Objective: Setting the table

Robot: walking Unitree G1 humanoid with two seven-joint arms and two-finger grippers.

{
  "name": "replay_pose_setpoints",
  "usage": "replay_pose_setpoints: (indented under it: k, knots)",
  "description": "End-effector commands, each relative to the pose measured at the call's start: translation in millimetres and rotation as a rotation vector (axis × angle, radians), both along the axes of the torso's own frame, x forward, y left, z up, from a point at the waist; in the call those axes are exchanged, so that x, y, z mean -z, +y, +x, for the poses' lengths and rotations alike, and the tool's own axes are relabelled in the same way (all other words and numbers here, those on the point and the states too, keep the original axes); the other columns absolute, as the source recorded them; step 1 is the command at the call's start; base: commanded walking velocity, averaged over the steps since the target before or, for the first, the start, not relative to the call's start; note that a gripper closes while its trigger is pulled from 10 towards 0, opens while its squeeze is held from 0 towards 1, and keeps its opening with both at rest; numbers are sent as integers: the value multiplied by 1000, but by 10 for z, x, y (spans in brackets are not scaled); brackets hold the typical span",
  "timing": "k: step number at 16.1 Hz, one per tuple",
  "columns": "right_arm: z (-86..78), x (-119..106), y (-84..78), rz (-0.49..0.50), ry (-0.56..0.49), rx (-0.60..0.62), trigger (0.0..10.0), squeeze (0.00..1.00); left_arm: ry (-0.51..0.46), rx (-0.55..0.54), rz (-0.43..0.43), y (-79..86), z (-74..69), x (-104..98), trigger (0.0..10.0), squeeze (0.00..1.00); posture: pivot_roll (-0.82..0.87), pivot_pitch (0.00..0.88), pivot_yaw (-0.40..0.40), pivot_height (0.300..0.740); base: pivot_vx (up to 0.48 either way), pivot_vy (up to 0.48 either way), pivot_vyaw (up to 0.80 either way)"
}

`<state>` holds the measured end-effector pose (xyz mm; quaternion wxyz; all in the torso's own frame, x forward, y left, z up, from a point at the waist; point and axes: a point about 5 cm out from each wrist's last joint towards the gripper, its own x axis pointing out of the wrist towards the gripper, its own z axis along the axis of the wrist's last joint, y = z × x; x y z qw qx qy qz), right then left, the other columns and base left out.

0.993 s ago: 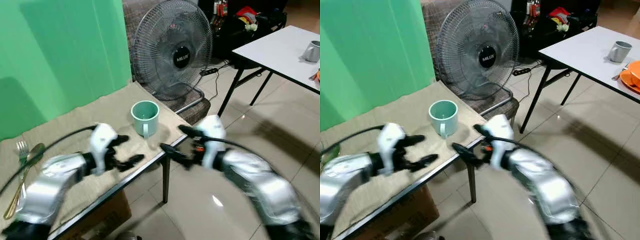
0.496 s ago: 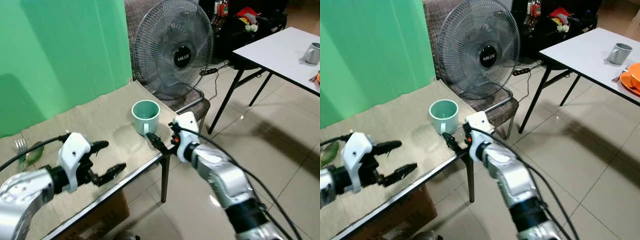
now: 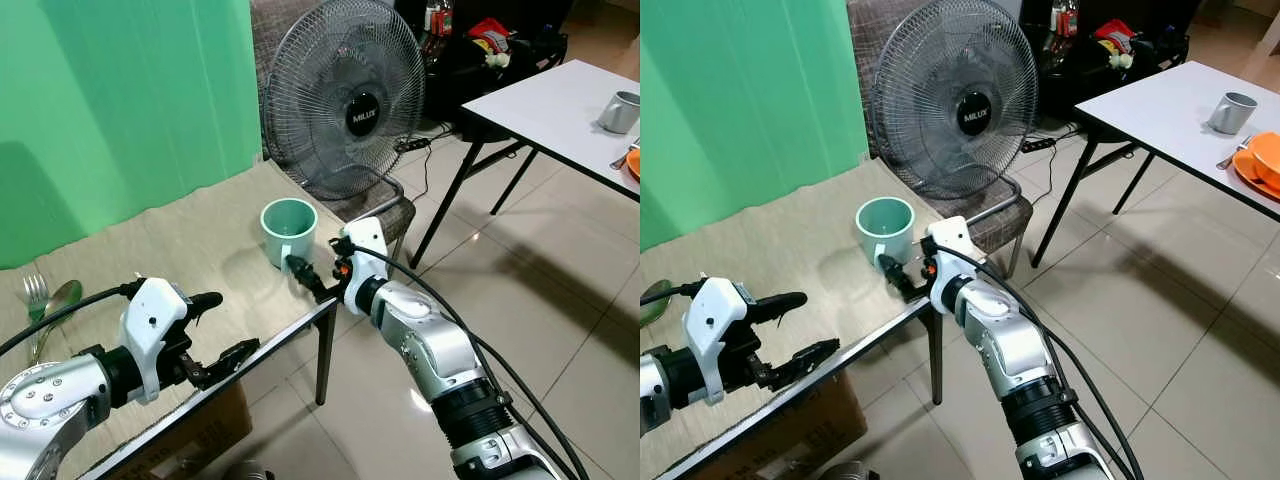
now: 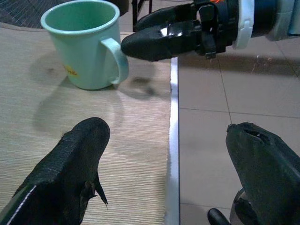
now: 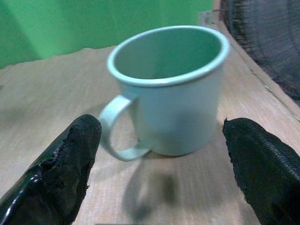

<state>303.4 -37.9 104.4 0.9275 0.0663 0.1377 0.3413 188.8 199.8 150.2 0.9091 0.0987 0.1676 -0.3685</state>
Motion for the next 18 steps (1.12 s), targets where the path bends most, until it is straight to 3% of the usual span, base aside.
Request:
replay_pose_setpoints:
  k: [1,4,7,8,9,10,11,12,15,18]
  knots:
    - [-9,-64,13,0,-34,-24,10000,1000,-2,10,4,-22,-15,-25,10000,0,208,0,-41,740,0,0,0]
    - [-16,-28,58,-12,-42,-39,10000,1000,1,0,11,-14,-7,-13,10000,0,210,0,-40,740,0,0,0]
    - [94,81,112,-78,29,105,10000,1000,-5,-6,20,11,8,-59,10000,0,238,0,-44,740,0,0,0]
    - [108,108,127,-55,66,142,10000,1000,-7,-12,27,42,10,-73,10000,0,245,0,-45,740,0,0,0]
    - [115,121,127,-49,77,158,10000,792,-6,-18,32,61,11,-76,10000,0,249,0,-43,740,0,0,0]
    - [129,137,124,-31,92,185,10000,290,-5,-26,41,90,6,-81,10000,0,251,0,-40,740,0,0,0]
    - [137,133,118,-25,94,197,10000,98,-5,-25,42,98,3,-89,10000,0,252,0,-39,740,0,0,0]
    - [164,131,72,-27,90,224,10000,0,-2,-24,42,99,-1,-93,10000,0,253,0,-36,740,0,0,0]
    - [193,119,-101,-33,73,262,10000,0,5,-3,30,36,-9,-82,10000,0,240,0,-29,740,0,0,0]
    - [195,42,-186,-15,-16,147,10000,0,16,22,-6,-81,16,-16,10000,0,205,0,-21,740,0,0,0]
